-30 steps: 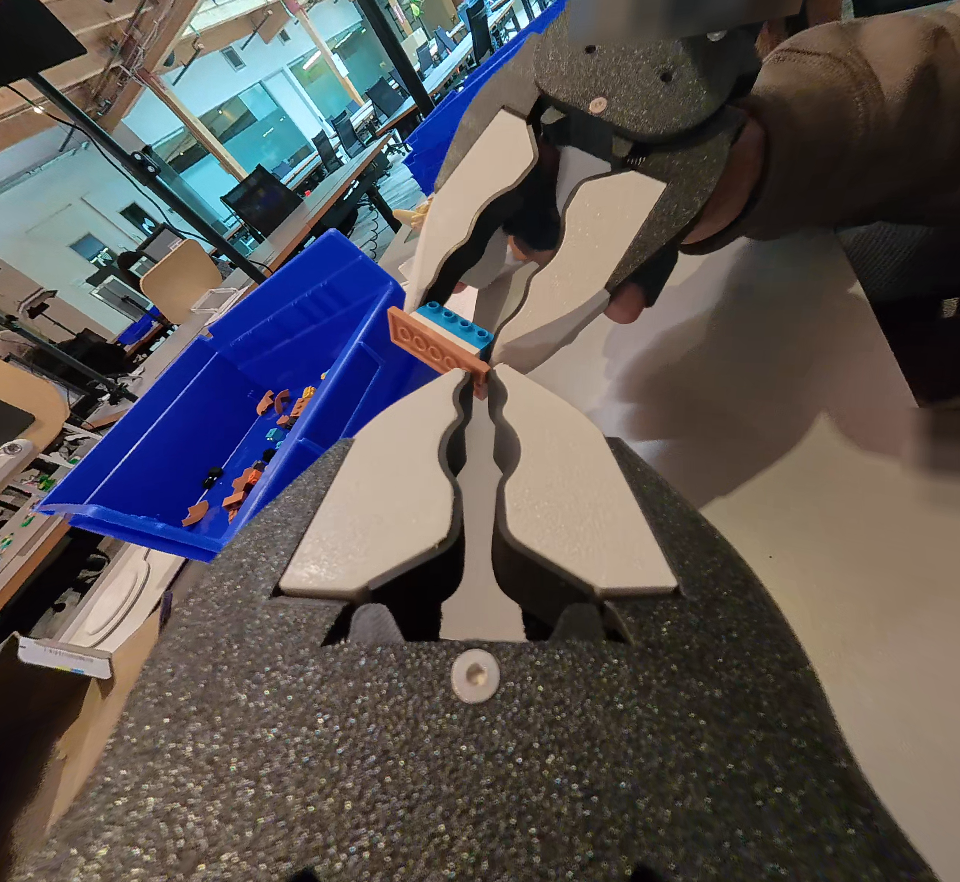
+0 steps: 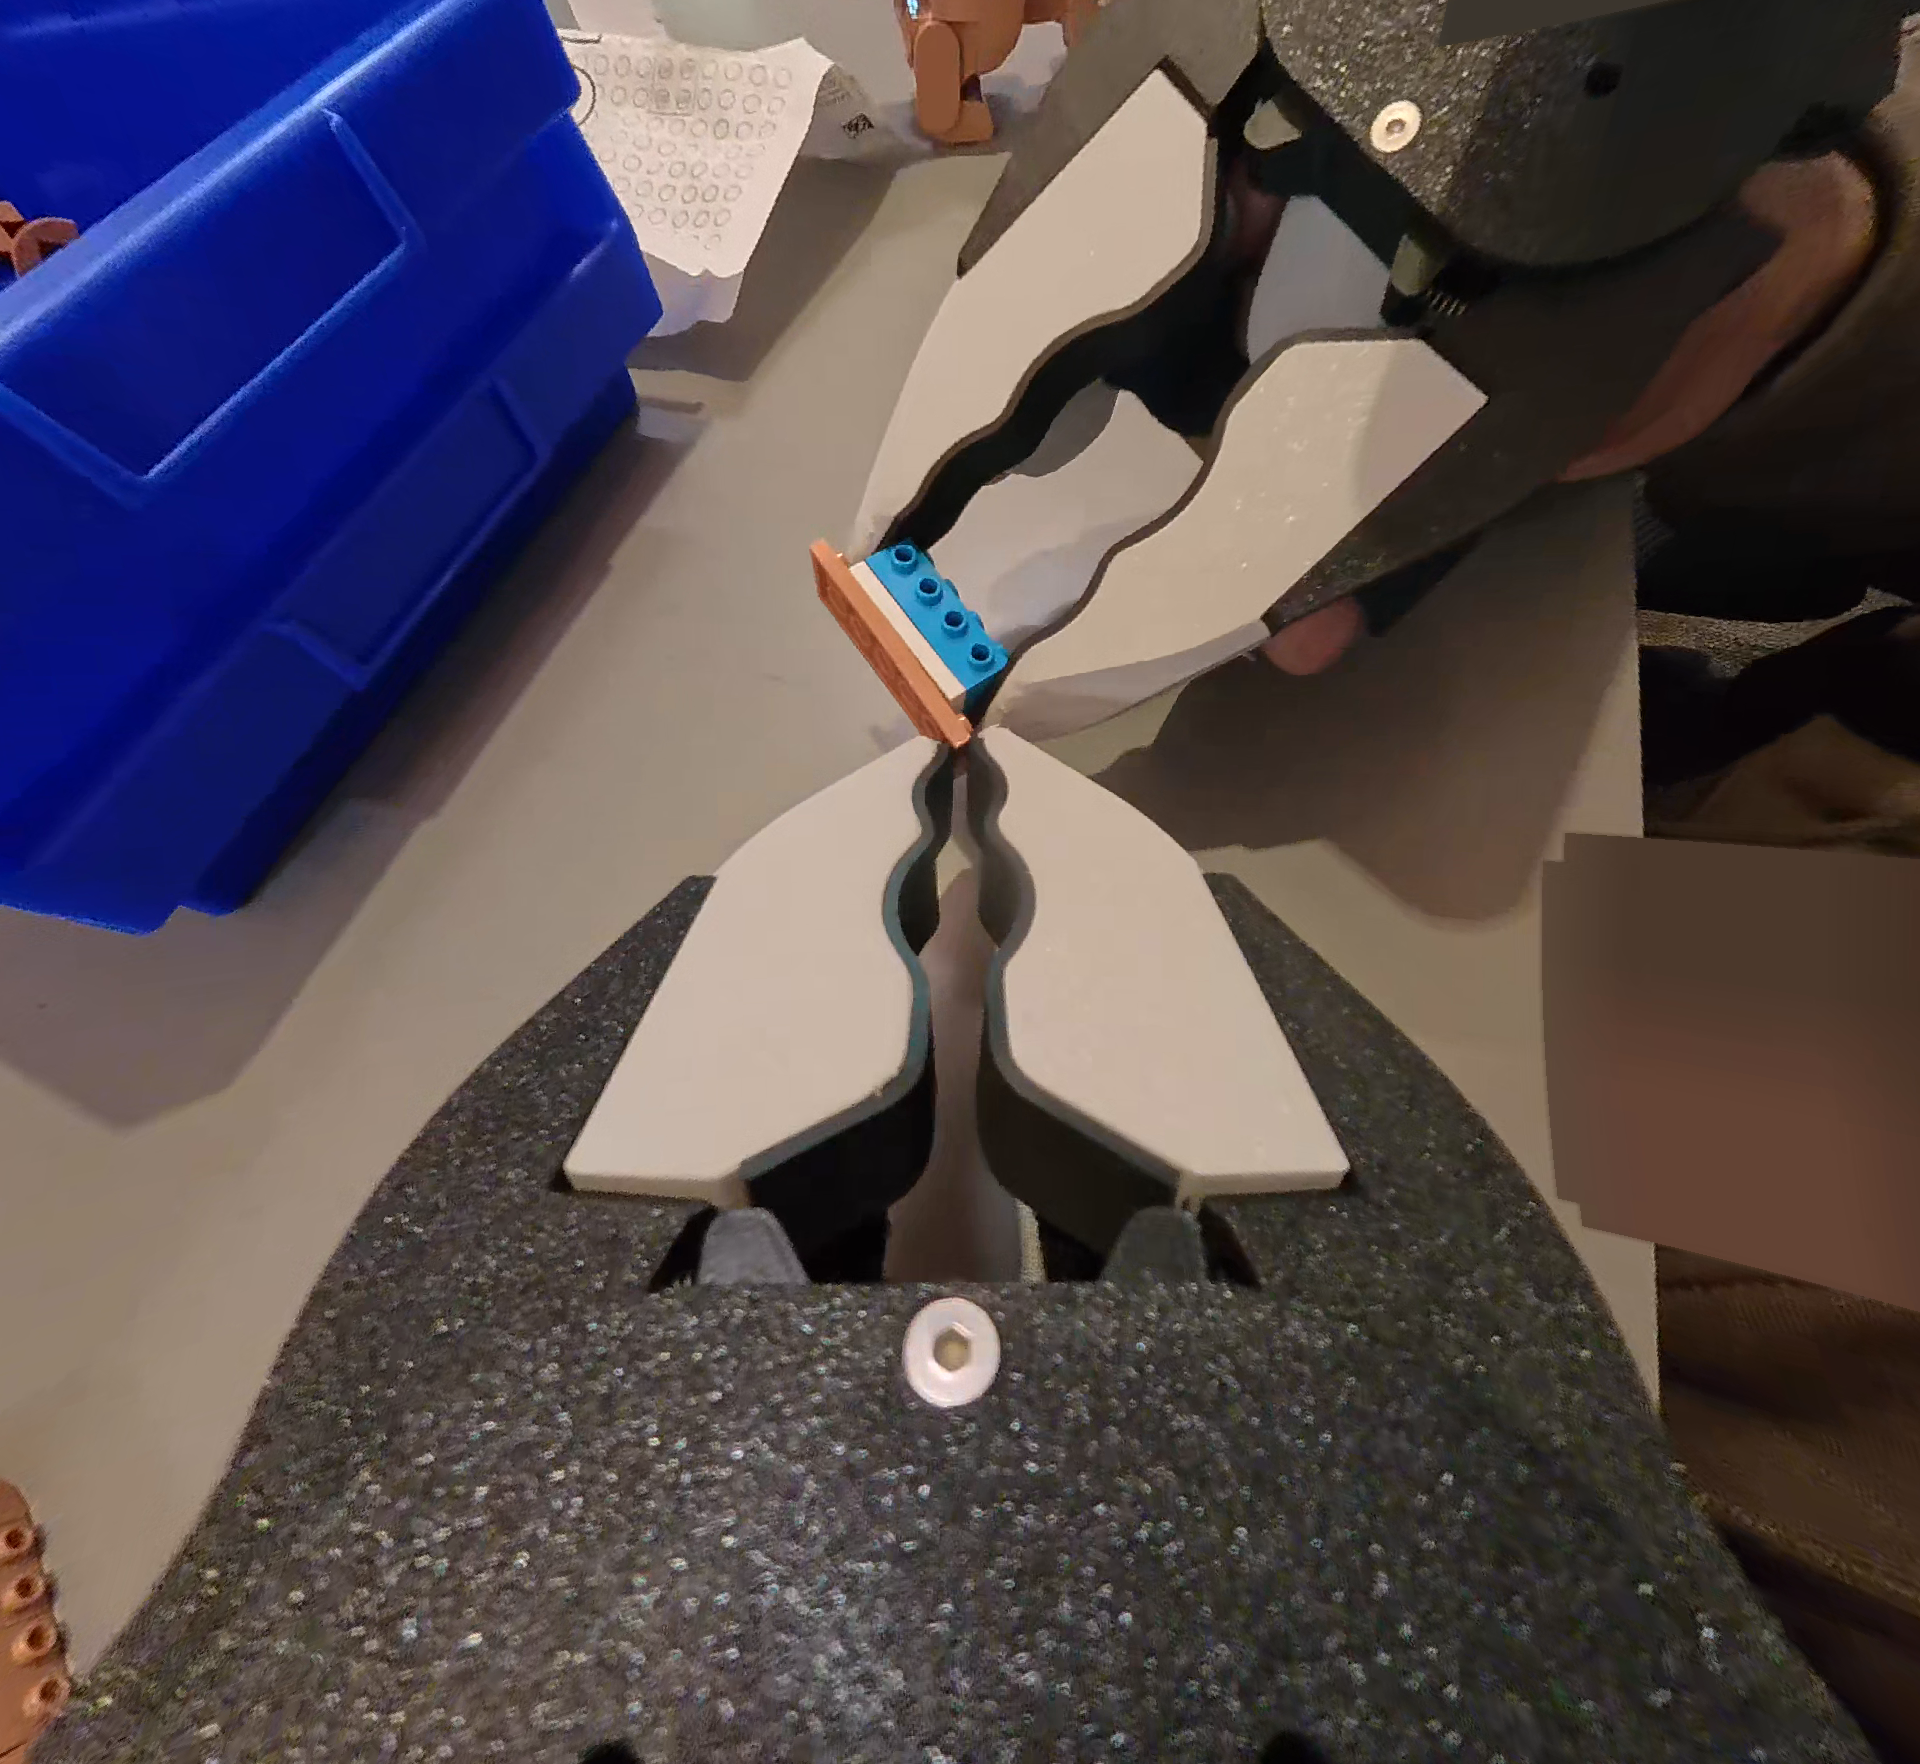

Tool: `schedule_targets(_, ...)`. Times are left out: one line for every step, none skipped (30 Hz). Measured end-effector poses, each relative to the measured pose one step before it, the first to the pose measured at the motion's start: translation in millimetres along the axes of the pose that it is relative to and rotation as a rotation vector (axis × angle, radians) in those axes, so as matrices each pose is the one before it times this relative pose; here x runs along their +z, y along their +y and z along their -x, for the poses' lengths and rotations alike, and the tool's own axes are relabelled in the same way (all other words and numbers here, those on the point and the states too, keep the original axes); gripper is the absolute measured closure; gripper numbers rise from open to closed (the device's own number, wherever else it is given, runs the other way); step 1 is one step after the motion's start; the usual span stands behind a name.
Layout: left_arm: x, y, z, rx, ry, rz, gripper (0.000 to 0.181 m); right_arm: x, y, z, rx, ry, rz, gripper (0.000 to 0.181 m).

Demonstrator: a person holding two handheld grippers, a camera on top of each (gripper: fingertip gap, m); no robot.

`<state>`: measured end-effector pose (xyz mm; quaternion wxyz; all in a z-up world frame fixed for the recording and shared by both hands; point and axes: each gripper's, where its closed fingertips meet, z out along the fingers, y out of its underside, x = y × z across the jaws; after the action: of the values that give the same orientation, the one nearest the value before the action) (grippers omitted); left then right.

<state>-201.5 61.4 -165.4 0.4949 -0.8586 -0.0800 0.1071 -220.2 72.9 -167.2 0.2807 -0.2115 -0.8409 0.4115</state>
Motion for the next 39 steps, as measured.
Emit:
schedule_targets(0.31, 0.45, 0.52, -0.0118, -0.0022, 0.0042, 0.179, 0.32, 0.40, -0.16, 0.0032, -0.0001, 0.0024, 0.146)
schedule_targets(0.33, 0.18, 0.22, -0.0122, -0.0009, 0.0030, 0.179, 0.04, 0.31, -0.25, 0.0050, -0.0014, 0.0019, 0.146)
schedule_targets(0.18, 0.25, 0.20, -0.0149, 0.0006, 0.0026, 0.179, 0.18, 0.21, -0.23, 0.0032, -0.0009, 0.0013, 0.146)
schedule_targets(0.08, 0.03, 0.14, -0.0127, 0.0027, 0.0010, 0.179, 0.05, 0.08, -0.09, 0.0022, 0.0003, 0.0004, 0.146)
schedule_targets(0.00, 0.49, 1.33, -0.0100, -0.0058, 0.0032, 0.179, -0.07, 0.18, -0.15, 0.0006, 0.0004, 0.0011, 0.146)
schedule_targets(-1.32, 4.14, 12.12, -0.0273, -0.0765, 0.0219, 0.179, -0.50, 1.32, 0.36, -0.0008, -0.0053, 0.0078, 0.146)
schedule_targets(-2.19, 5.56, 10.53, -0.0053, -0.0426, 0.0233, 0.179, -1.77, 0.34, 2.30, 0.0070, -0.0212, -0.0056, 0.147)
schedule_targets(-3.75, -2.98, -1.79, -0.0227, 0.0432, -0.0327, 0.179, -2.53, 0.53, -0.65, 0.0118, -0.0020, -0.0078, 0.147)
schedule_targets(-1.72, -1.30, -2.91, -0.0023, 0.0276, -0.0142, 0.179, -1.68, 1.92, -2.86, 0.0044, 0.0133, 0.0035, 0.146)
schedule_targets(1.32, 1.89, -2.08, 0.0148, 0.0064, 0.0152, 0.179, -0.52, 1.34, -1.08, -0.0037, 0.0028, 0.0045, 0.147)
schedule_targets(2.24, 2.22, -1.10, 0.0193, -0.0056, 0.0215, 0.179, -0.17, -0.82, 1.17, -0.0045, -0.0101, -0.0059, 0.146)
schedule_targets(1.10, 0.07, -1.32, 0.0190, -0.0031, 0.0045, 0.179, -0.04, -0.83, 0.56, -0.0039, -0.0029, -0.0054, 0.146)
schedule_targets(-0.90, -1.31, 0.48, 0.0022, -0.0061, -0.0115, 0.179, -0.40, -1.10, -0.31, -0.0011, 0.0030, -0.0094, 0.146)
schedule_targets(-2.15, -2.72, 1.09, -0.0115, 0.0001, -0.0250, 0.179, -1.12, -1.97, -0.94, 0.0022, 0.0049, -0.0180, 0.146)
schedule_targets(-3.37, -6.02, 0.49, -0.0102, 0.0093, -0.0480, 0.179, -1.43, -2.28, -1.27, 0.0043, 0.0037, -0.0198, 0.146)
schedule_targets(-3.81, -8.62, 0.13, -0.0055, 0.0089, -0.0620, 0.179, -1.51, -2.59, -2.64, 0.0049, 0.0110, -0.0218, 0.146)
schedule_targets(-3.45, -8.52, 0.76, -0.0034, 0.0034, -0.0519, 0.179, -1.53, -2.89, -2.72, 0.0032, 0.0112, -0.0241, 0.146)
schedule_targets(-2.77, -8.05, 1.79, -0.0017, -0.0031, -0.0393, 0.179, -1.57, -3.22, -1.60, 0.0031, 0.0040, -0.0262, 0.146)
schedule_targets(-2.32, -8.68, 1.65, -0.0013, 0.0012, -0.0393, 0.179, -1.70, -3.50, -1.22, 0.0072, 0.0033, -0.0264, 0.146)
schedule_targets(-1.91, -9.40, 2.01, -0.0091, 0.0038, -0.0391, 0.179, -1.69, -4.11, -1.07, 0.0068, 0.0040, -0.0304, 0.146)
schedule_targets(-1.34, -9.26, 3.34, -0.0138, 0.0011, -0.0321, 0.178, -1.97, -4.81, -0.29, 0.0016, 0.0011, -0.0338, 0.146)
schedule_targets(-0.76, -9.28, 4.91, -0.0129, -0.0040, -0.0249, 0.178, -2.23, -5.37, 0.23, -0.0030, -0.0004, -0.0348, 0.146)
schedule_targets(-0.03, -9.73, 6.85, -0.0124, -0.0122, -0.0200, 0.178, -2.23, -5.30, -0.24, -0.0056, 0.0045, -0.0328, 0.146)
schedule_targets(0.56, -10.71, 9.30, -0.0097, -0.0260, -0.0167, 0.178, -1.79, -4.09, -0.76, -0.0076, 0.0093, -0.0239, 0.146)
schedule_targets(1.72, -10.99, 11.83, -0.0061, -0.0369, -0.0106, 0.178, -1.16, -3.23, -0.55, -0.0102, 0.0082, -0.0182, 0.146)
schedule_targets(3.51, -10.41, 13.02, -0.0026, -0.0381, -0.0012, 0.178, -0.78, -2.69, 0.19, -0.0104, 0.0043, -0.0153, 0.146)
schedule_targets(5.47, -9.14, 13.96, -0.0035, -0.0377, 0.0055, 0.178, -0.45, -2.05, 0.15, -0.0100, 0.0054, -0.0105, 0.146)
schedule_targets(7.16, -6.67, 14.84, -0.0058, -0.0415, 0.0141, 0.178, -0.14, -0.81, -0.22, -0.0109, 0.0067, -0.0031, 0.146)
schedule_targets(8.76, -3.35, 14.59, -0.0008, -0.0431, 0.0243, 0.178, 0.17, 0.09, -0.25, -0.0119, 0.0076, 0.0022, 0.146)
schedule_targets(9.89, 0.80, 13.02, 0.0009, -0.0376, 0.0351, 0.178, 0.15, 0.28, -0.47, -0.0143, 0.0095, 0.0027, 0.146)
schedule_targets(10.30, 4.81, 9.35, -0.0014, -0.0208, 0.0489, 0.177, -0.12, -0.12, -0.51, -0.0168, 0.0109, 0.0010, 0.146)
schedule_targets(9.49, 6.51, 4.52, -0.0013, 0.0011, 0.0499, 0.175, -0.32, -0.55, -0.49, -0.0169, 0.0101, -0.0009, 0.146)
schedule_targets(6.67, 3.21, -2.40, -0.0028, 0.0289, 0.0191, 0.177, -0.39, -0.54, -0.43, -0.0155, 0.0097, -0.0019, 0.146)
schedule_targets(3.56, 0.66, -1.40, -0.0001, 0.0024, -0.0001, 0.176, -0.18, -0.41, -0.55, -0.0137, 0.0096, -0.0002, 0.146)
schedule_targets(0.91, -0.44, -0.93, 0.0207, -0.0174, -0.0087, 0.171, 0.17, 0.20, -0.40, -0.0119, 0.0065, 0.0024, 0.146)
schedule_targets(-0.28, 0.22, -1.99, 0.0349, -0.0203, -0.0070, 0.164, 0.31, 0.31, -0.11, -0.0101, 0.0048, 0.0034, 0.146)
schedule_targets(-0.54, 1.93, -1.94, 0.0368, -0.0208, 0.0024, 0.158, 0.31, 0.22, -0.13, -0.0101, 0.0045, 0.0025, 0.146)
schedule_targets(-1.47, 1.93, -3.70, 0.0293, -0.0069, 0.0061, 0.152, -0.03, -0.29, -0.35, -0.0122, 0.0063, 0.0004, 0.146)
schedule_targets(-3.16, 1.19, -8.12, 0.0137, 0.0239, 0.0013, 0.146, -0.47, -1.10, -0.61, -0.0179, 0.0100, -0.0042, 0.146)
